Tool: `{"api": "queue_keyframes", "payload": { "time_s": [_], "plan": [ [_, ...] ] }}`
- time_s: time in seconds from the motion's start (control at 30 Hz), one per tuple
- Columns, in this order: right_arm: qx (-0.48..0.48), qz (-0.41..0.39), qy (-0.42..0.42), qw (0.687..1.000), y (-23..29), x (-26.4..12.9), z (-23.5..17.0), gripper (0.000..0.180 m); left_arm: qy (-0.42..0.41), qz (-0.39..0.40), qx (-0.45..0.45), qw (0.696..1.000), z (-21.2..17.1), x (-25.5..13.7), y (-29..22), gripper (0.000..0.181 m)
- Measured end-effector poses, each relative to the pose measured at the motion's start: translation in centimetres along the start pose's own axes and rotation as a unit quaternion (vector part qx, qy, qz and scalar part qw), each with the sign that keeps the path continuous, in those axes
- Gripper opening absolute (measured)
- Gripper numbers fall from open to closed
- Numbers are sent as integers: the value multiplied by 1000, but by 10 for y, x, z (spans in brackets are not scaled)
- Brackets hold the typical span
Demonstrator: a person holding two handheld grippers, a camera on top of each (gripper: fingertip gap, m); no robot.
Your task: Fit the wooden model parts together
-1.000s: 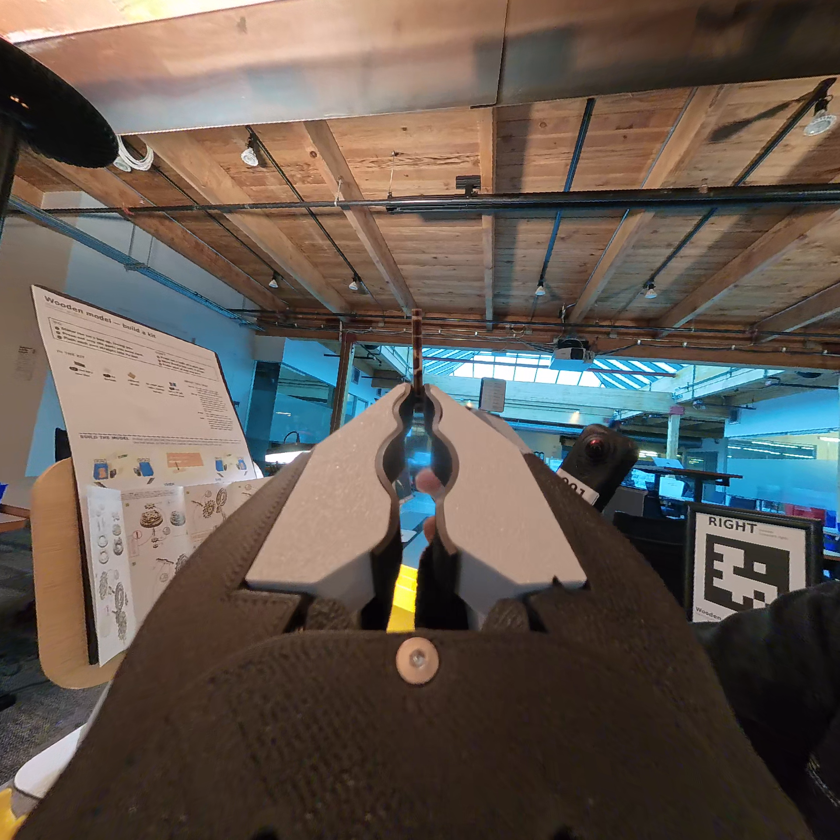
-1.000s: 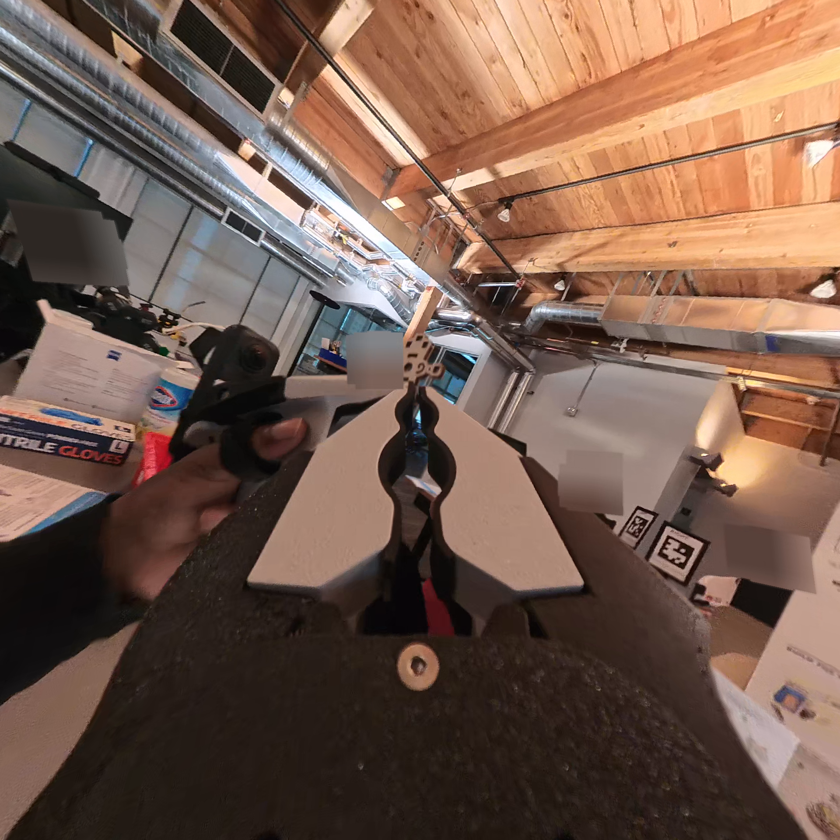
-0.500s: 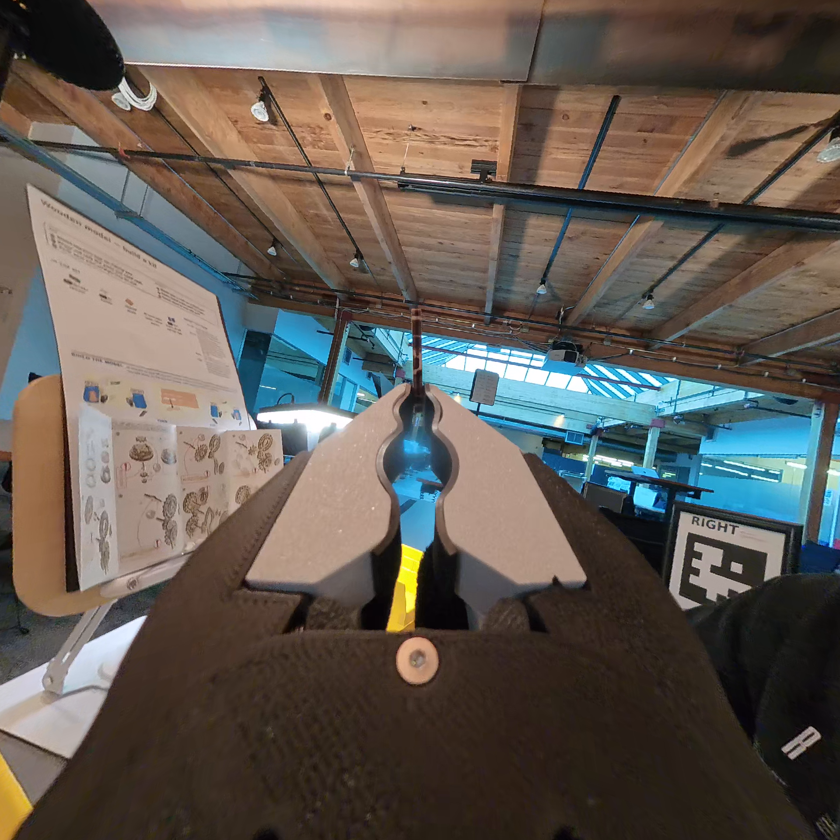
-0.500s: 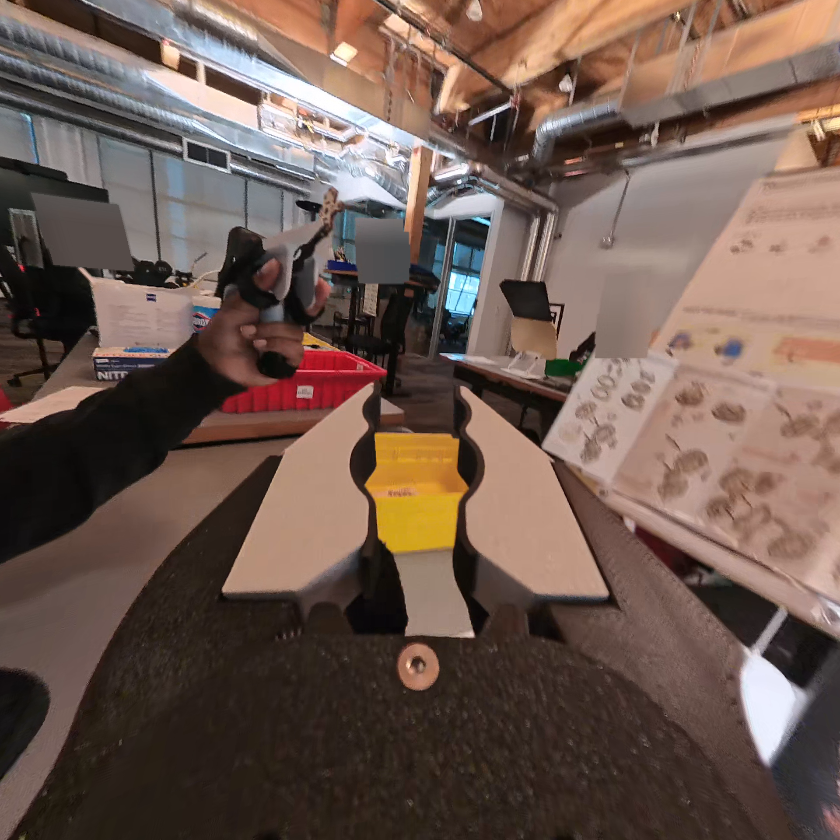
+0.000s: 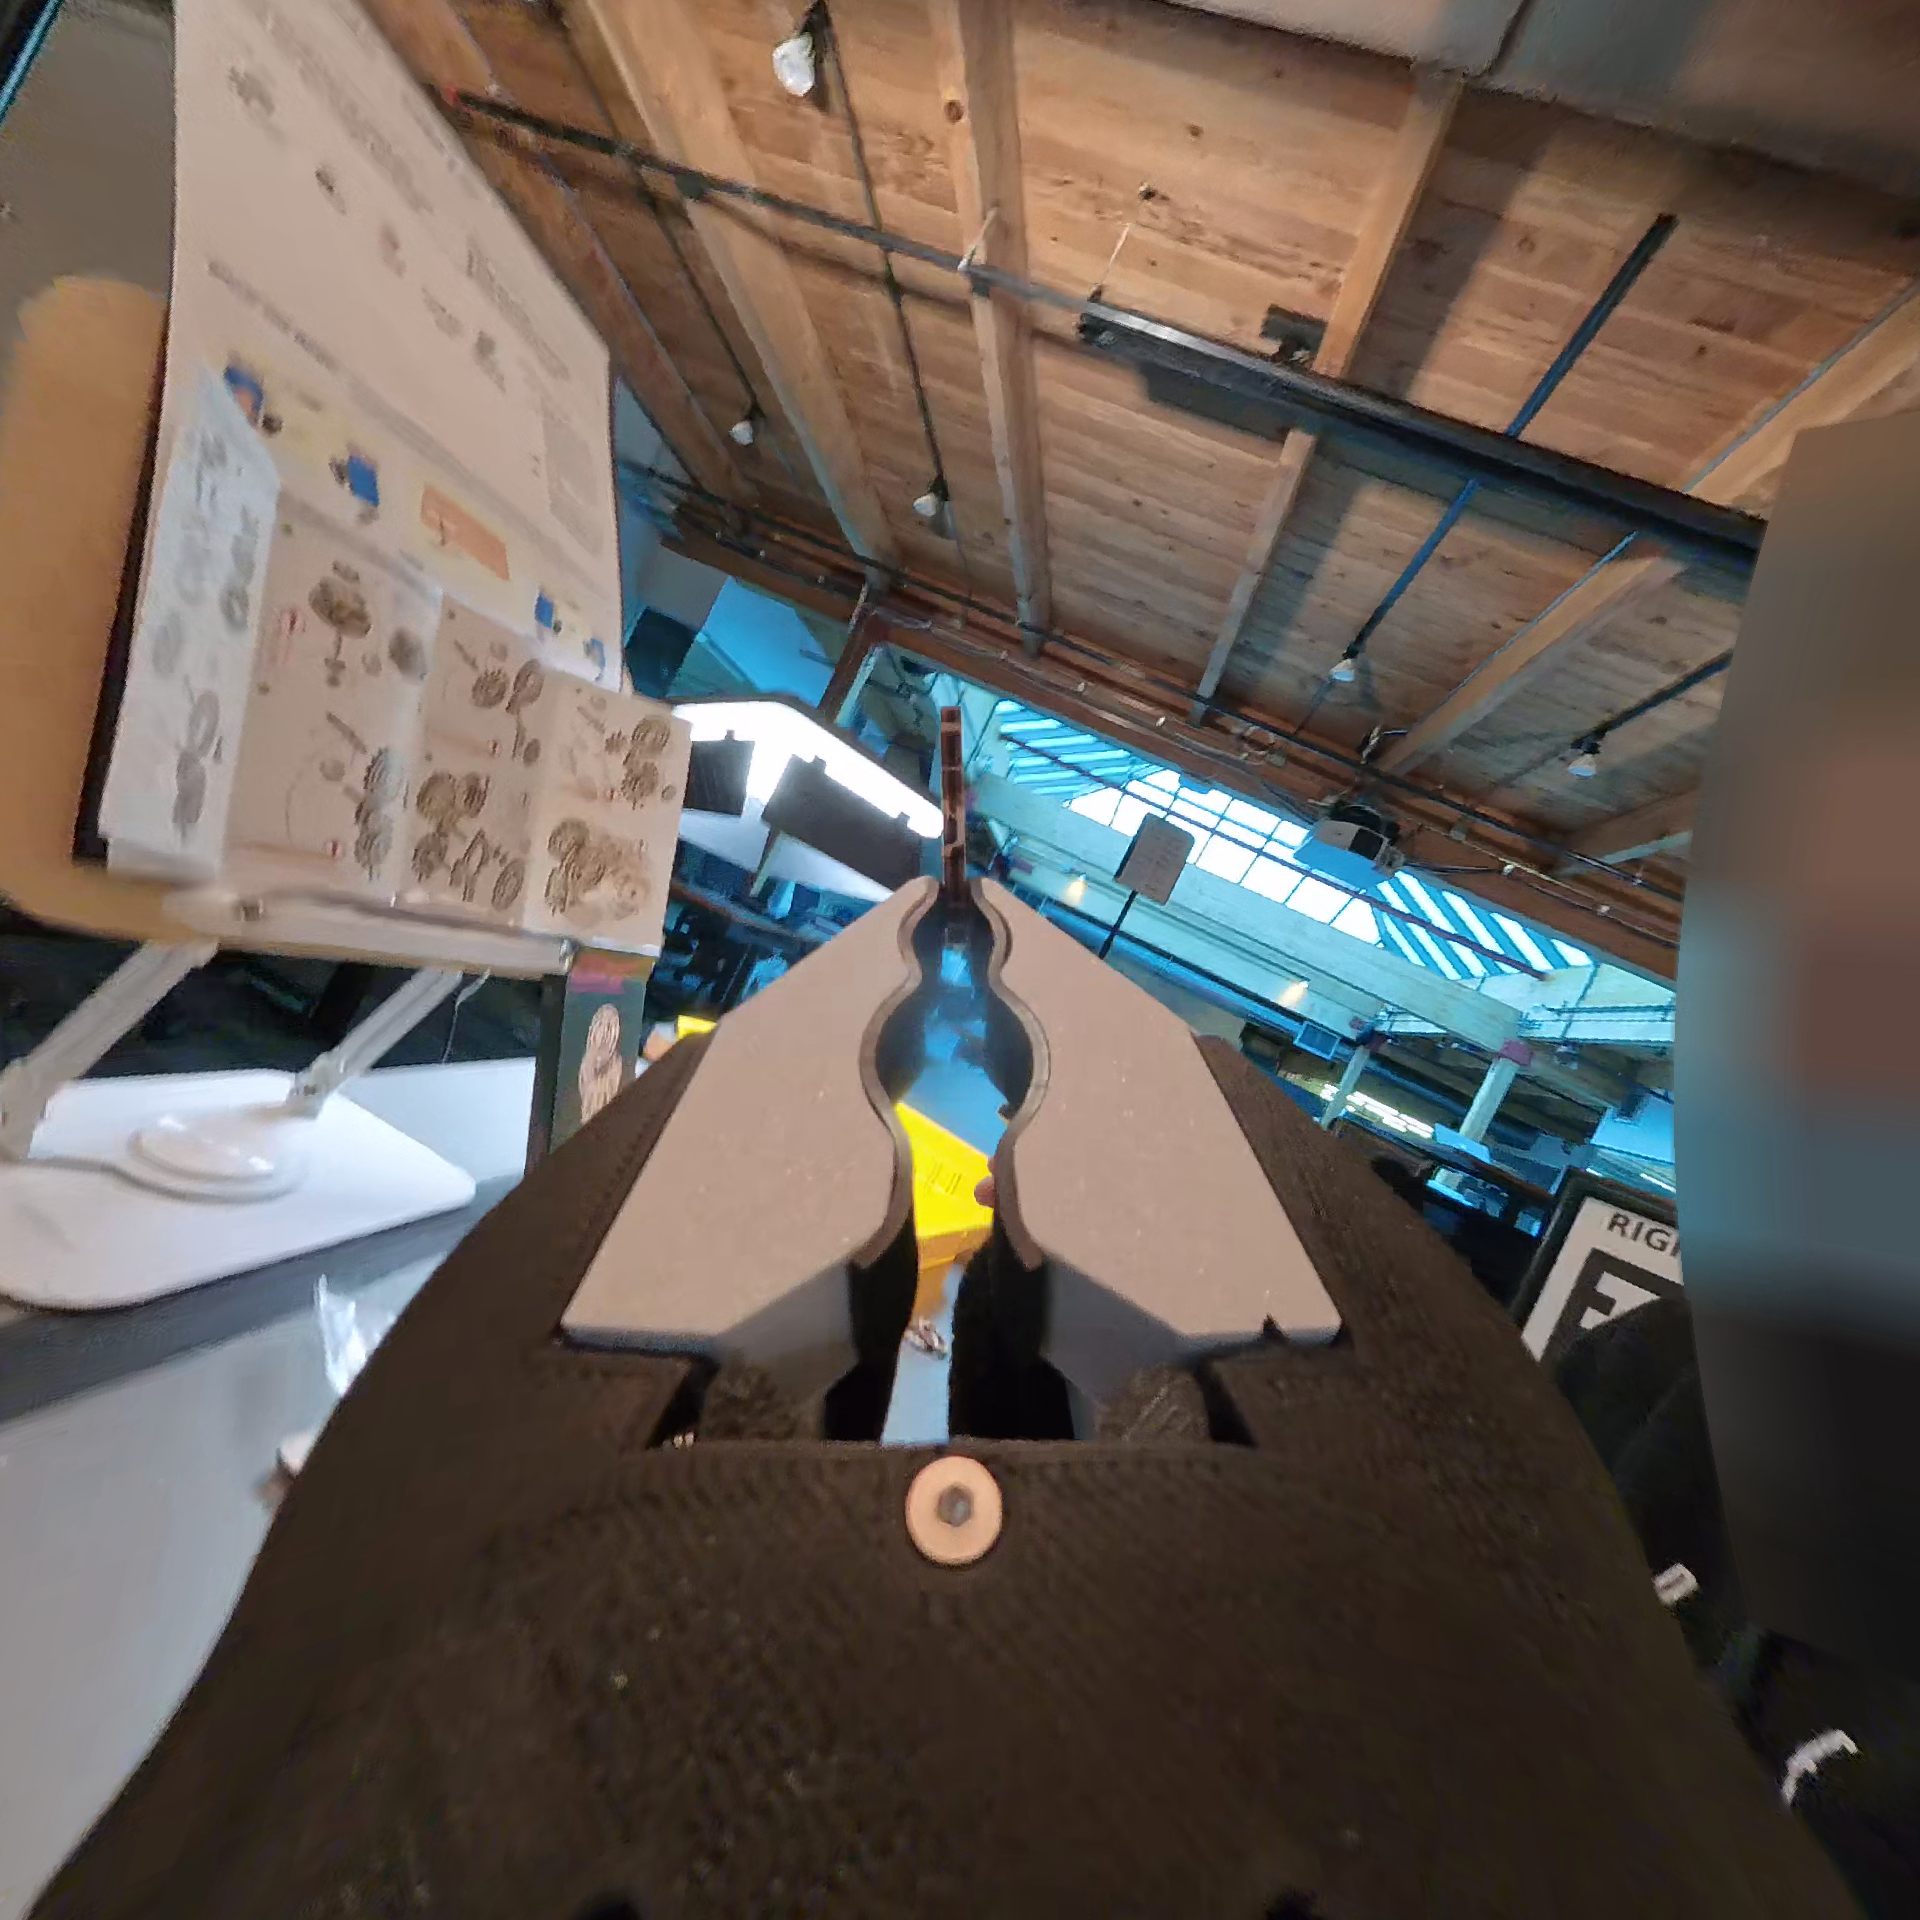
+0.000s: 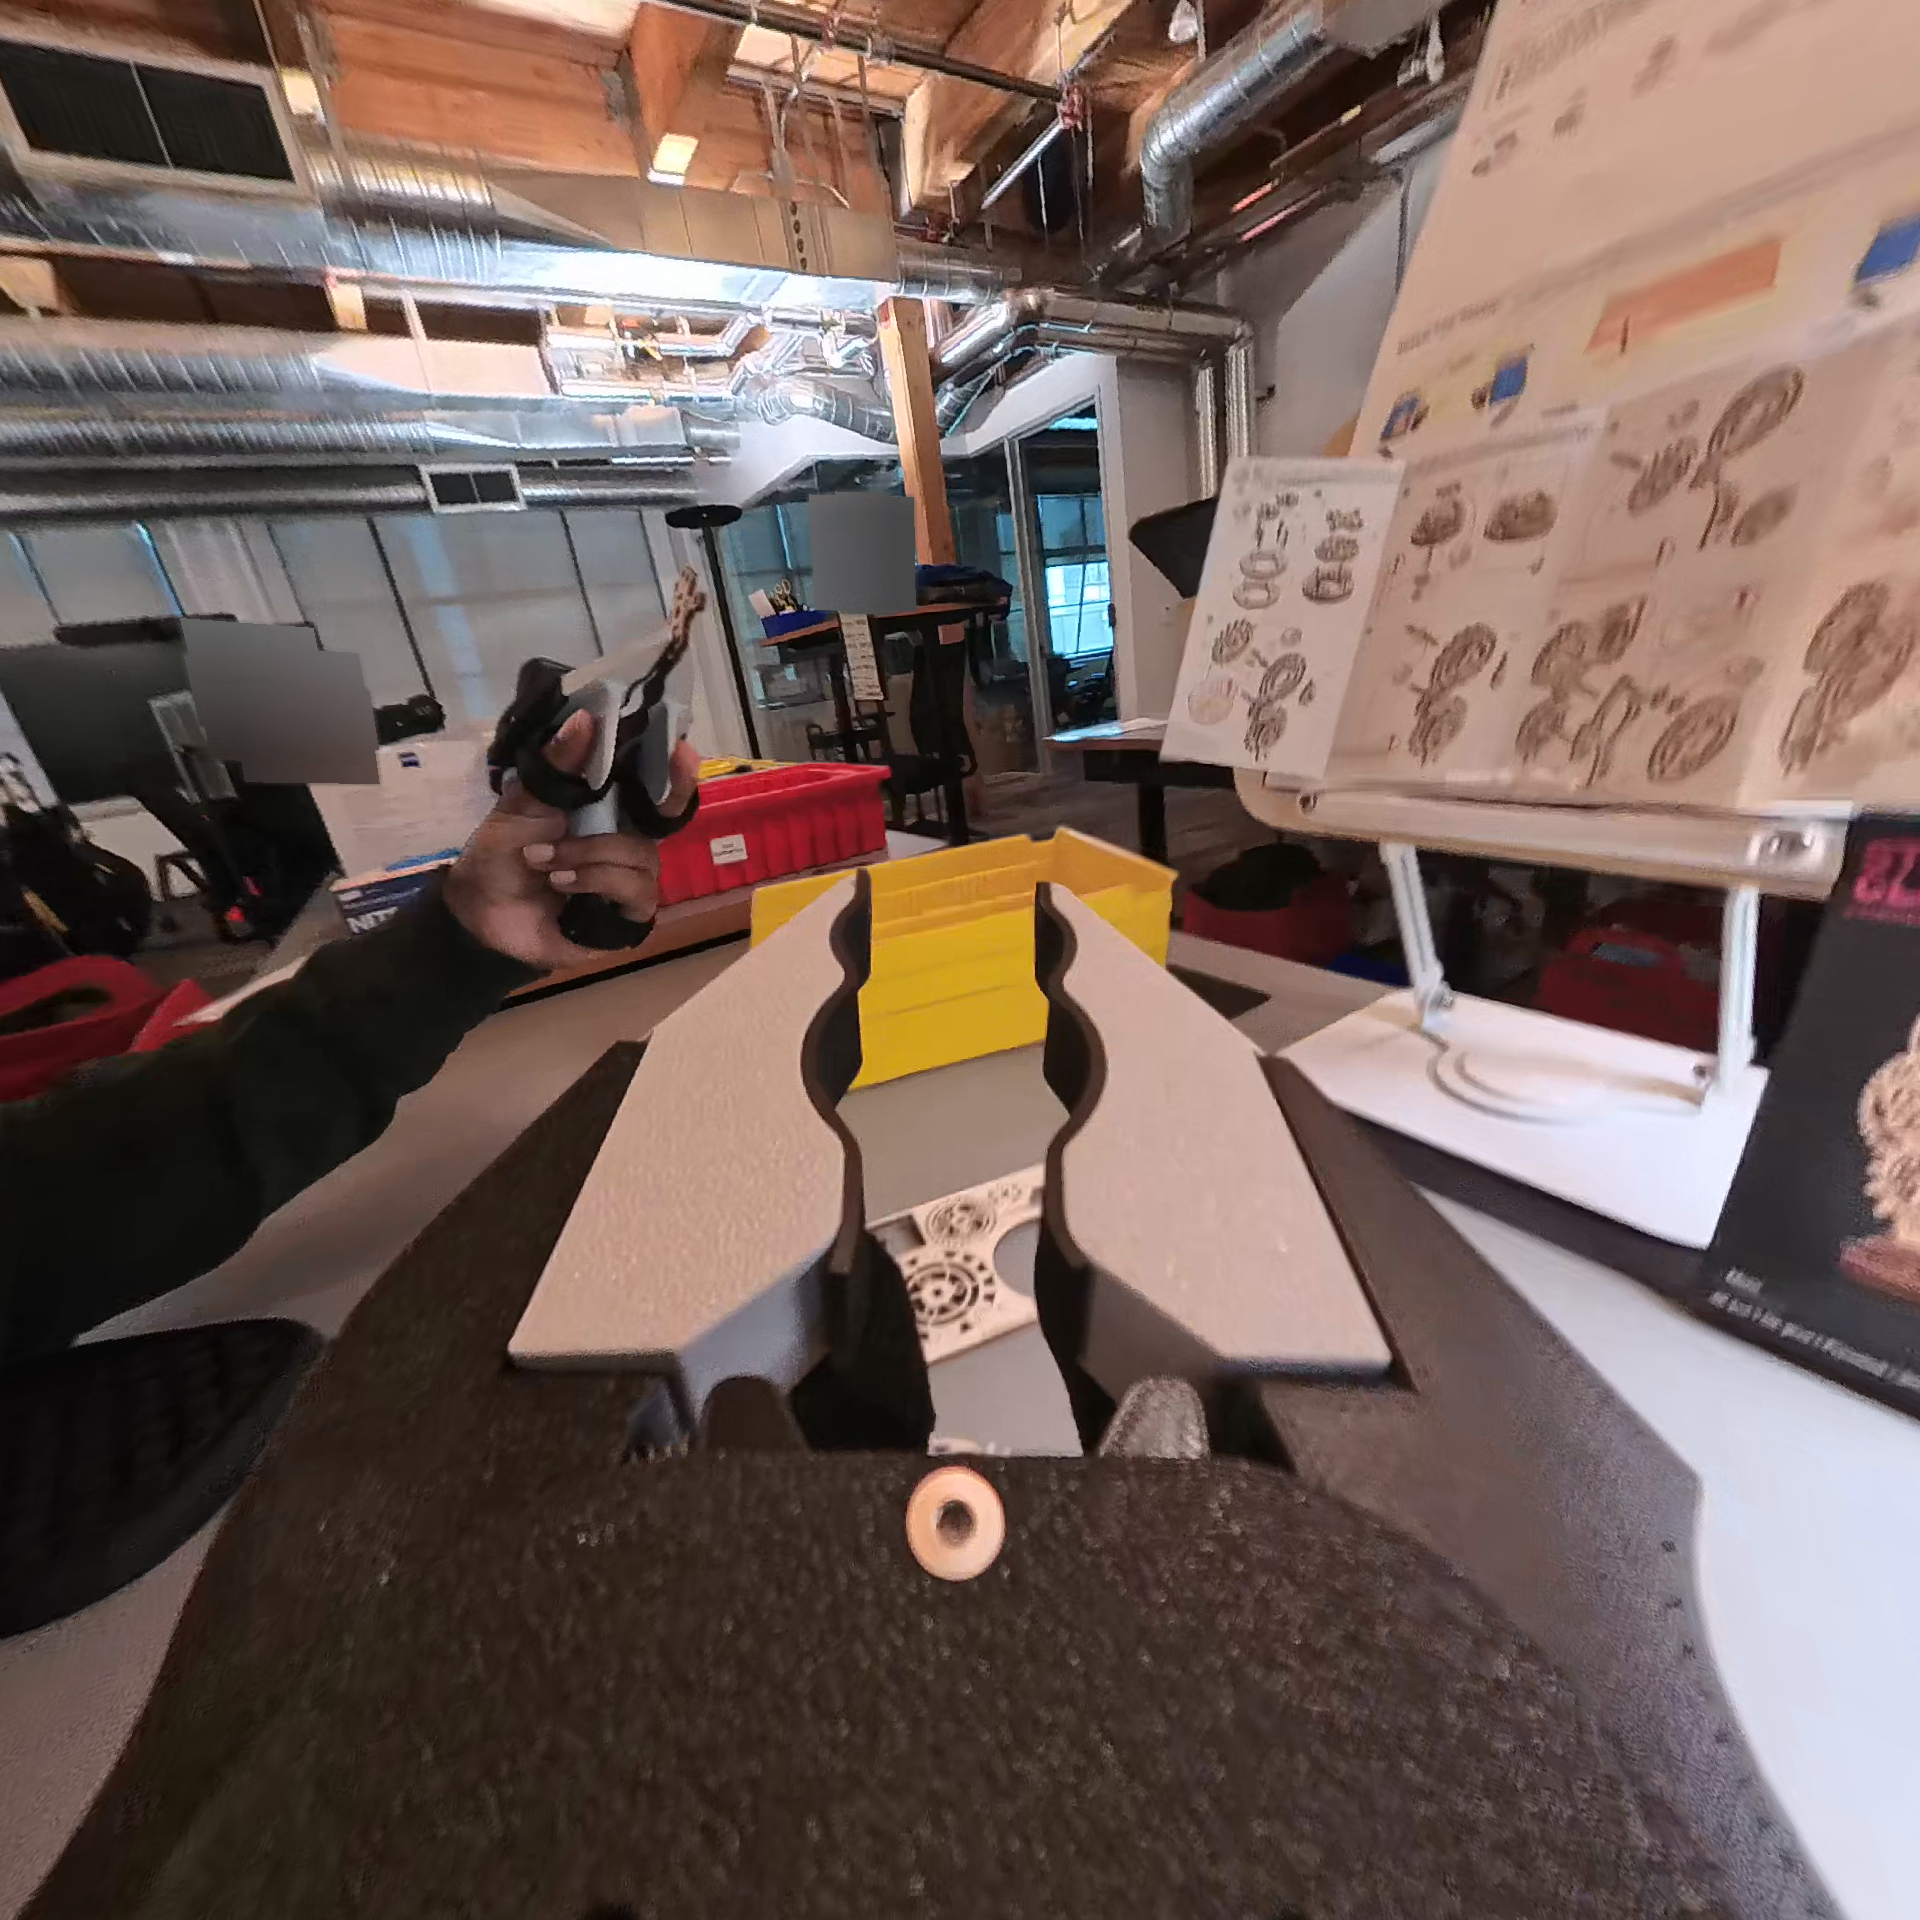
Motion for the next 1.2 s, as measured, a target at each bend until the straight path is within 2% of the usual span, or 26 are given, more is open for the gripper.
{"api": "queue_keyframes", "payload": {
  "time_s": [0.17, 0.3, 0.47, 0.67, 0.9, 0.97, 1.13, 1.2],
  "plan": [
    [48, 22, 73, 996, -8, 0, -57, 32, 98, 56, -73, 991, -88, 4, 7, 1],
    [13, 25, 119, 993, -5, 2, -70, 32, 143, 93, -169, 971, -152, 14, 9, 1],
    [-48, 45, 199, 978, 2, 4, -93, 31, 192, 131, -174, 957, -200, 20, 13, 1],
    [-82, 96, 226, 966, 22, 16, -106, 24, 210, 71, -198, 955, -217, 21, 15, 1],
    [64, 177, 190, 964, 38, 26, -97, 17, 252, 22, -178, 951, -229, 31, -1, 1],
    [74, 170, 192, 964, 37, 25, -97, 4, 253, 14, -173, 952, -229, 32, -3, 1],
    [118, 205, 188, 953, 37, 18, -91, 2, 263, -5, -139, 955, -228, 34, -11, 4],
    [117, 195, 200, 953, 27, 12, -85, 1, 268, 17, -91, 959, -222, 32, -10, 15]
  ]
}}
Point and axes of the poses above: each gripper's, where its closed fingertips meet, x out along the fingers, z out of its top, y = z × x across the jaws, the point moved 8 cm from there along -x, back along the fingers, and after that the axes turned 2 degrees about -x, right-handed, at the moved point
